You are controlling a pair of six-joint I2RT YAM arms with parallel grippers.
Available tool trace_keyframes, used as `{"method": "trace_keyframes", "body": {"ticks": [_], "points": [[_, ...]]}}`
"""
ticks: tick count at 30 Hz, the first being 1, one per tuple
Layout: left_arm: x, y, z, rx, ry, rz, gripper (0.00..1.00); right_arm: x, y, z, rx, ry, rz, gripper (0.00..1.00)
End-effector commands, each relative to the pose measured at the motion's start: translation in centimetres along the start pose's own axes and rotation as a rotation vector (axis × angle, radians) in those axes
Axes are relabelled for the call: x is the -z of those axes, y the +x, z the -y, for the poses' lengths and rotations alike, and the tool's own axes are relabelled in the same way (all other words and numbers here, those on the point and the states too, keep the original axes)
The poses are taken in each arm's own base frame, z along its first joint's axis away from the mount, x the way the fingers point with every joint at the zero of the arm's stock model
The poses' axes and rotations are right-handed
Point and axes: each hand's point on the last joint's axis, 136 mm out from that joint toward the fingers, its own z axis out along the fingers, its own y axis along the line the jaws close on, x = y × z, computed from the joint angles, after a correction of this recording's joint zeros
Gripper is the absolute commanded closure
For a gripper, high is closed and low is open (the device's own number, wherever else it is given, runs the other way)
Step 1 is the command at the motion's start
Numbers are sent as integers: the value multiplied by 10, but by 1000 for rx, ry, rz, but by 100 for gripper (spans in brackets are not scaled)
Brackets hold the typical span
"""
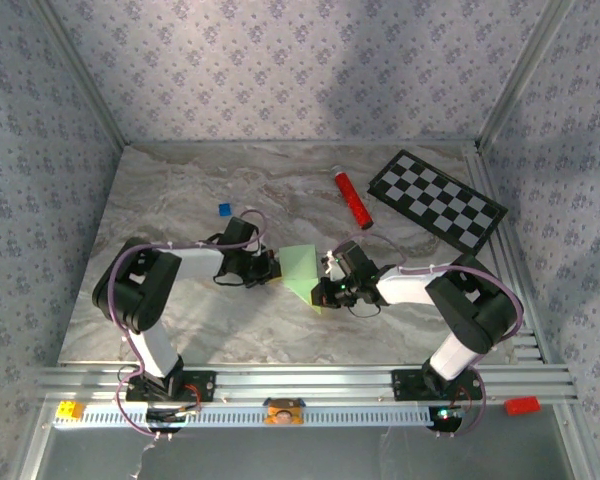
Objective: Fold a paper plane with a square sheet of paper (pick it up from the middle)
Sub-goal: Third fold the triangle at the center of the table.
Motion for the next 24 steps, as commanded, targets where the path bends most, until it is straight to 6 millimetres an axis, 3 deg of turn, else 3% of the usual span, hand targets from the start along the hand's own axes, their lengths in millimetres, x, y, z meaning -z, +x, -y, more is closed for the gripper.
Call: {"method": "trace_keyframes", "body": {"ticks": [1, 7, 11, 17, 24], "points": [[14, -12, -23, 24, -112, 61, 98, -1, 37, 44, -69, 159, -106, 100], [32, -21, 5, 17, -46, 111, 94, -1, 33, 41, -66, 155, -102, 100], [32, -14, 26, -23, 7, 98, 93, -1, 32, 41, -66, 154, -100, 100], [15, 8, 50, -98, 64, 23, 93, -1, 31, 41, -68, 158, -95, 100], [-4, 14, 48, -94, 69, -38, 93, -1, 30, 40, -65, 154, -95, 100]]}}
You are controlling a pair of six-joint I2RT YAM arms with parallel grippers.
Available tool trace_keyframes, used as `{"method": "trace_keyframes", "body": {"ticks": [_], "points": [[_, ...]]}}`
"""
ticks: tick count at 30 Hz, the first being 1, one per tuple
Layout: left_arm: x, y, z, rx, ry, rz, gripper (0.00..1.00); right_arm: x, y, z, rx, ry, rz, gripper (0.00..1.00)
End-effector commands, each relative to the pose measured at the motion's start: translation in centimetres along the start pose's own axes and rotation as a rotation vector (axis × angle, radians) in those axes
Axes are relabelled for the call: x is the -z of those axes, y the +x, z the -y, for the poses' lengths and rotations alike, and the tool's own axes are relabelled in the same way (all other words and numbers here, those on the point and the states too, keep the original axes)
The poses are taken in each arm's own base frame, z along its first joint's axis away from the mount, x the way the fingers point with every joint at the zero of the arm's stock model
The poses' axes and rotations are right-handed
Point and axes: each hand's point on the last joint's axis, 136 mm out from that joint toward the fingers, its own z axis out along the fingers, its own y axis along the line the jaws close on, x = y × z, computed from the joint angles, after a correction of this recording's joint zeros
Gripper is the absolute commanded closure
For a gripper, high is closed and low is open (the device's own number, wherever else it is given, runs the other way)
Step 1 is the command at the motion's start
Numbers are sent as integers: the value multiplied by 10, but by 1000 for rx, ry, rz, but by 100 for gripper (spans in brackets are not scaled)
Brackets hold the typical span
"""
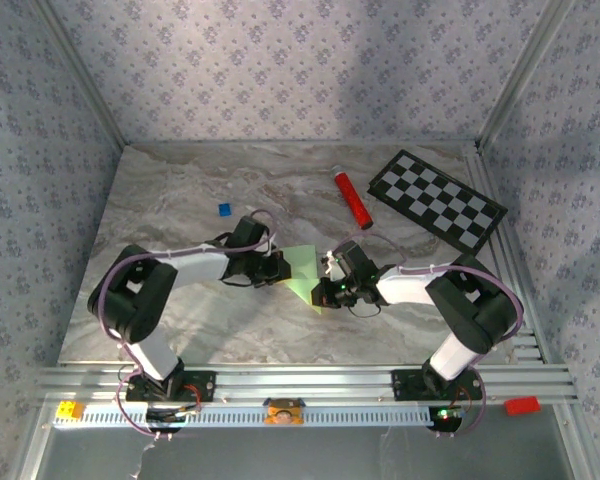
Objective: Fold a paper plane with a square sheet of paper (pick it up from the middle)
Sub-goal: Third fold the triangle at the center of the table.
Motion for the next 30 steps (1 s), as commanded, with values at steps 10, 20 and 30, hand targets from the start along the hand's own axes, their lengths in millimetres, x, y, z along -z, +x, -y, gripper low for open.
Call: {"method": "trace_keyframes", "body": {"ticks": [10, 20, 30], "points": [[3, -6, 25, -39, 70, 15, 91, -1, 30, 41, -73, 157, -93, 100], [-17, 3, 11, -29, 14, -33, 94, 0, 30, 41, -75, 159, -92, 100], [-29, 12, -30, 23, -118, -50, 96, 9, 8, 7, -37, 69, -43, 100]]}}
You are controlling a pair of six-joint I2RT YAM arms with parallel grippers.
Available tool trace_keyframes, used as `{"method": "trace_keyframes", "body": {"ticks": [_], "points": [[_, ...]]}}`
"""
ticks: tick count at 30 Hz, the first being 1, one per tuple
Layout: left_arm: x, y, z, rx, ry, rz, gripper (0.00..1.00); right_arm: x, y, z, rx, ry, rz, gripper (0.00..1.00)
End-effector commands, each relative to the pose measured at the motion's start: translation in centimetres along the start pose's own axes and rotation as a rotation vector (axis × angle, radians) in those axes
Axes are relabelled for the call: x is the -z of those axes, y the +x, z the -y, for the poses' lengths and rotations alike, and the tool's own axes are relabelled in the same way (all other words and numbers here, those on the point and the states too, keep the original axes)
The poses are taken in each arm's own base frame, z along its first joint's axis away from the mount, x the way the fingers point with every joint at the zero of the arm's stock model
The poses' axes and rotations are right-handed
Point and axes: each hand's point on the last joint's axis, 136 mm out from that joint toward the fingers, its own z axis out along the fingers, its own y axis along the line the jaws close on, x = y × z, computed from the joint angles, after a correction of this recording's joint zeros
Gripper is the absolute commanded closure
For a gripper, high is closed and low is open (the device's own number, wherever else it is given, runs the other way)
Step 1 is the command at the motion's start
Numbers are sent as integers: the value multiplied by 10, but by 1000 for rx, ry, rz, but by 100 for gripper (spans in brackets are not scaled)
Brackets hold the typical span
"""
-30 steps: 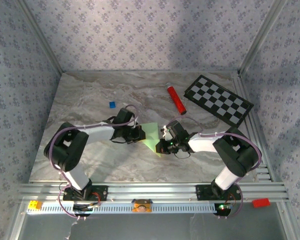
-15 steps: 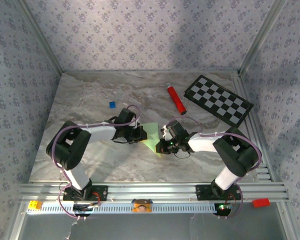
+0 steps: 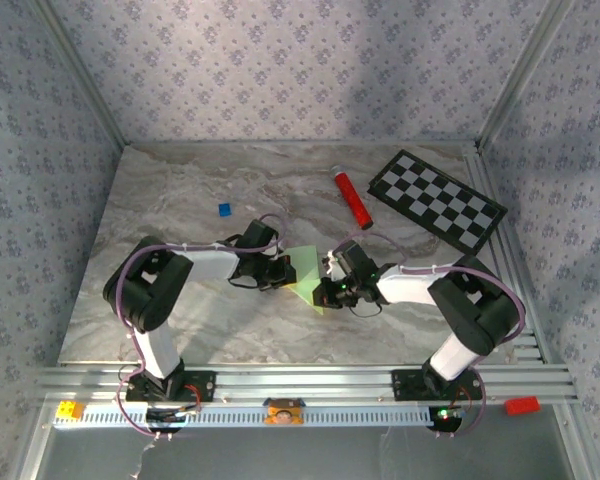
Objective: Fold a paper plane with a square sheet of paper (pick it up from the middle)
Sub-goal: Third fold the triangle at the center of the table.
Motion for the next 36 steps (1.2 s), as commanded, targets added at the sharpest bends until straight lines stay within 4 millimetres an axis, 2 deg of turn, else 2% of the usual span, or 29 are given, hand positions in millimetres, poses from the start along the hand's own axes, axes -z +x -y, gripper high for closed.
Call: {"method": "trace_keyframes", "body": {"ticks": [1, 7, 10, 16, 19, 23, 27, 31, 36], "points": [[-8, 7, -26, 28, -91, -19, 96, 6, 3, 2, -19, 31, -24, 100], [-7, 10, -28, 30, -100, -30, 97, 3, -14, -26, 5, -51, 1, 99], [-6, 9, -26, 23, -98, -30, 97, -5, -17, -33, 17, -61, -18, 99], [-6, 9, -25, 18, -98, -32, 97, -25, -22, -30, 15, -53, -56, 97], [-7, 10, -28, 18, -107, -35, 97, -29, -11, -12, -1, 0, -93, 95], [-7, 10, -30, 14, -116, -36, 97, -21, 7, 1, -23, 21, -105, 94], [-8, 10, -31, 13, -120, -37, 98, -10, 15, 1, -20, 19, -99, 94], [-8, 11, -32, 13, -120, -40, 98, 0, 11, -3, -6, 22, -73, 94], [-8, 13, -33, 13, -117, -41, 98, 3, -7, -28, 32, -49, -34, 94]]}}
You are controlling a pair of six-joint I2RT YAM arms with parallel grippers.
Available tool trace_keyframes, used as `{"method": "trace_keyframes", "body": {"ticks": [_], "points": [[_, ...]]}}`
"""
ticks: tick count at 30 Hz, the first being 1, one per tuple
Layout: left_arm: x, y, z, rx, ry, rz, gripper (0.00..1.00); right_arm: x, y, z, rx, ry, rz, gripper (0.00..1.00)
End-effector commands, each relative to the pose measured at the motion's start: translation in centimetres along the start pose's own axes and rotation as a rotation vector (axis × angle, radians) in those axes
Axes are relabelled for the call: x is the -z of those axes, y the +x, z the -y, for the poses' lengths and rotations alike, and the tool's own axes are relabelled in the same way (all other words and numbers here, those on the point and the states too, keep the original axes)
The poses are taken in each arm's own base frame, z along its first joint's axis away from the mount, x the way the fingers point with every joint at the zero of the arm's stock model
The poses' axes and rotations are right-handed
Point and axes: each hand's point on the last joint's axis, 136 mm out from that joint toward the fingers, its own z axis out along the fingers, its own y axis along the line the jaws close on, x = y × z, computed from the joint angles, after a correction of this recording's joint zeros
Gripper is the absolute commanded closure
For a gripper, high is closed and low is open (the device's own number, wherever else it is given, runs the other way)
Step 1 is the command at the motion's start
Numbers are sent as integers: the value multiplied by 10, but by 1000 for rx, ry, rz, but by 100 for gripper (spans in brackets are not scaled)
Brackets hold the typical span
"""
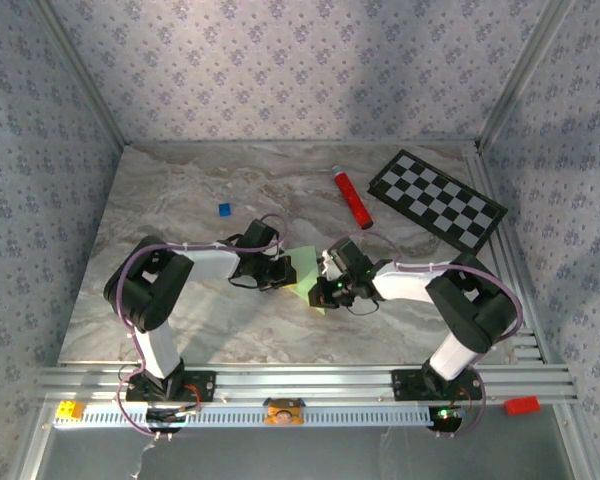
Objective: Fold a paper plane with a square sheet of paper (pick it up from the middle)
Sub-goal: Third fold the triangle at the center of the table.
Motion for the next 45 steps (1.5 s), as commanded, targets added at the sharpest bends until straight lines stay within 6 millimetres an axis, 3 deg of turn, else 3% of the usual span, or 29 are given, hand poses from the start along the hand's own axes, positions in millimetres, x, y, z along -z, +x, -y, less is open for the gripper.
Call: {"method": "trace_keyframes", "body": {"ticks": [1, 5, 11, 21, 24, 27, 32, 36, 40, 45], "points": [[-8, 11, -32, 30, -110, -28, 98, 5, -15, -18, 38, -35, 28, 93], [-8, 11, -32, 31, -109, -27, 98, -5, -23, -18, 36, -33, 11, 93], [-7, 11, -32, 25, -109, -26, 98, -13, -5, 9, -1, 17, -35, 93], [-8, 12, -34, 16, -113, -30, 98, 16, 29, 34, -27, 76, -17, 93], [-7, 12, -32, 12, -102, -24, 98, 29, 24, 30, -23, 51, 23, 92], [-6, 11, -30, 3, -92, -16, 98, 37, 11, 12, 13, 2, 60, 92], [-6, 10, -29, -6, -92, -14, 98, 32, -8, -5, 33, -44, 71, 92], [-5, 8, -27, -4, -85, -8, 98, 19, -15, -1, 9, -34, 45, 91], [-2, 4, -19, -16, -65, 5, 97, 5, -5, 15, -33, -1, -4, 93], [14, -7, 14, -71, 9, 41, 93, 2, 6, 31, -75, 31, -2, 97]]}}
